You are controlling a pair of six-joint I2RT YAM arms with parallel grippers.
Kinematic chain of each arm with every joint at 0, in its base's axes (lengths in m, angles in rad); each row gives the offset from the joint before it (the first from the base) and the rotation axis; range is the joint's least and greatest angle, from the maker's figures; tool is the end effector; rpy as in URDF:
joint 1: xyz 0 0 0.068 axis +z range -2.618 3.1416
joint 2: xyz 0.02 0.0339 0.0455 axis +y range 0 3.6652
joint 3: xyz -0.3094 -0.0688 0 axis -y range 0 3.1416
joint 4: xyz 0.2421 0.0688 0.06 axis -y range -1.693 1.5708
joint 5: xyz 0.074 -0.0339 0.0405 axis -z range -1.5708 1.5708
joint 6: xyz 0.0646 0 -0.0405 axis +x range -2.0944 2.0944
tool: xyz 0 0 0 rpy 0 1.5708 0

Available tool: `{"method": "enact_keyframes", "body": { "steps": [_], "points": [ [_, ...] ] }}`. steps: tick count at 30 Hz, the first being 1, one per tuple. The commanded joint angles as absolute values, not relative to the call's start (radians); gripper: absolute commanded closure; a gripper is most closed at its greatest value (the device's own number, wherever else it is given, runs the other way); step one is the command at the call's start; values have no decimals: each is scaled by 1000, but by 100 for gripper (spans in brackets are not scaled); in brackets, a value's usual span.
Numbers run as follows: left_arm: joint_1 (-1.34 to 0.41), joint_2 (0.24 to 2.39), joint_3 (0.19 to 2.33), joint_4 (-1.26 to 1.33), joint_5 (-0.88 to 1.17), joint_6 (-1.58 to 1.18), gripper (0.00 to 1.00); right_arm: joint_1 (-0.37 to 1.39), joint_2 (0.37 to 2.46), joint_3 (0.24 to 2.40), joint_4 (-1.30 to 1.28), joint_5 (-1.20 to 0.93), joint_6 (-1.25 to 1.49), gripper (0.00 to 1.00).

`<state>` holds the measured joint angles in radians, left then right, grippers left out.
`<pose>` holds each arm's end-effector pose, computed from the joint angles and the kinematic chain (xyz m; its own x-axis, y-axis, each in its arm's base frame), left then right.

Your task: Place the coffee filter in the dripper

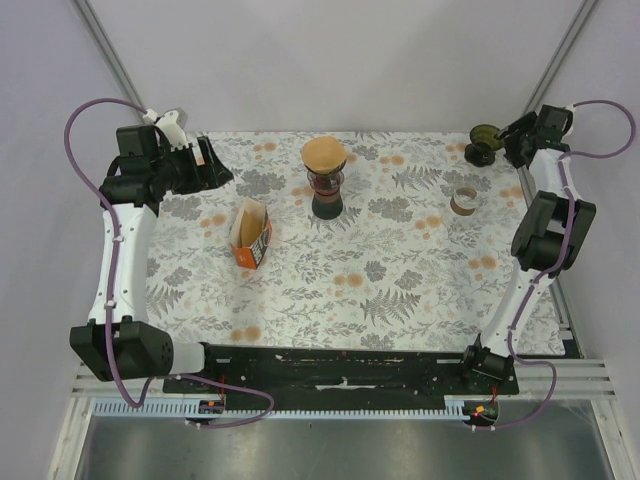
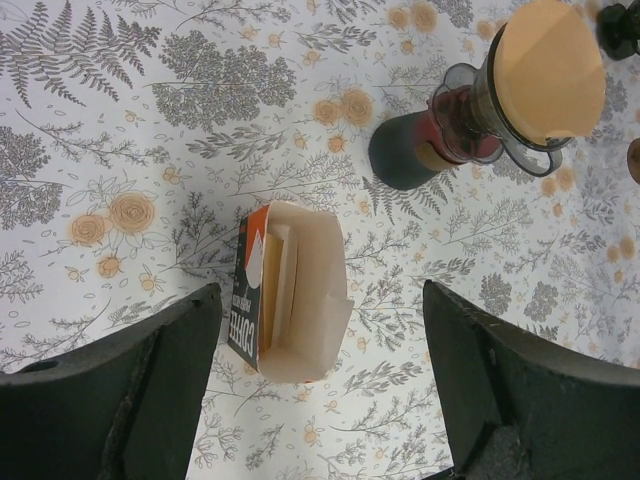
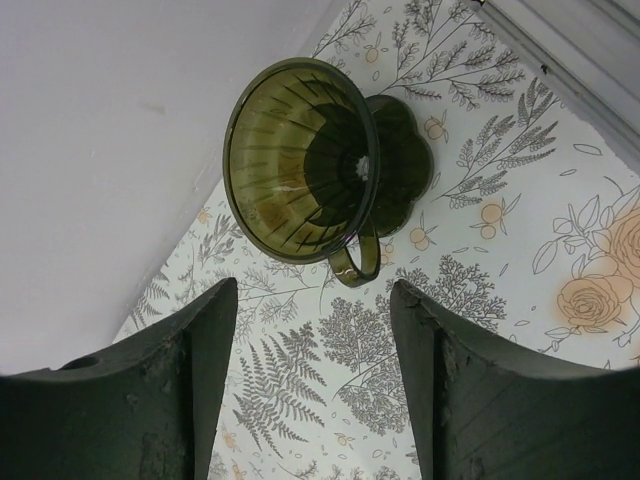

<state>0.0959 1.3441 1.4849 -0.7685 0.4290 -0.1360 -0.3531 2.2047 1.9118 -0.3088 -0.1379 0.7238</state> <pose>0.2904 0.0009 0.4304 -0.6128 -0.1828 -0.7688 0.1665 0.9212 -0.3518 0.5343 -0.1874 0.2722 -0.2416 0.7881 -0.5662 0.5287 0.5961 0.6042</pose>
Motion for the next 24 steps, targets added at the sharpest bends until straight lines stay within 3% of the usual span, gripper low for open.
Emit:
{"method": "enact_keyframes", "body": {
  "steps": [1, 12, 24],
  "points": [
    [103, 1354, 1480, -732, 475, -133, 14, -359, 2188, 1918, -290, -185, 703, 30],
    [106, 1351, 1482, -727, 503, -143, 14, -328, 1827, 1317, -169, -399, 505, 26],
    [104, 1316, 1480, -730, 523, -140, 14, -209, 1681, 1028, -69, -540, 592, 27]
  ]
}}
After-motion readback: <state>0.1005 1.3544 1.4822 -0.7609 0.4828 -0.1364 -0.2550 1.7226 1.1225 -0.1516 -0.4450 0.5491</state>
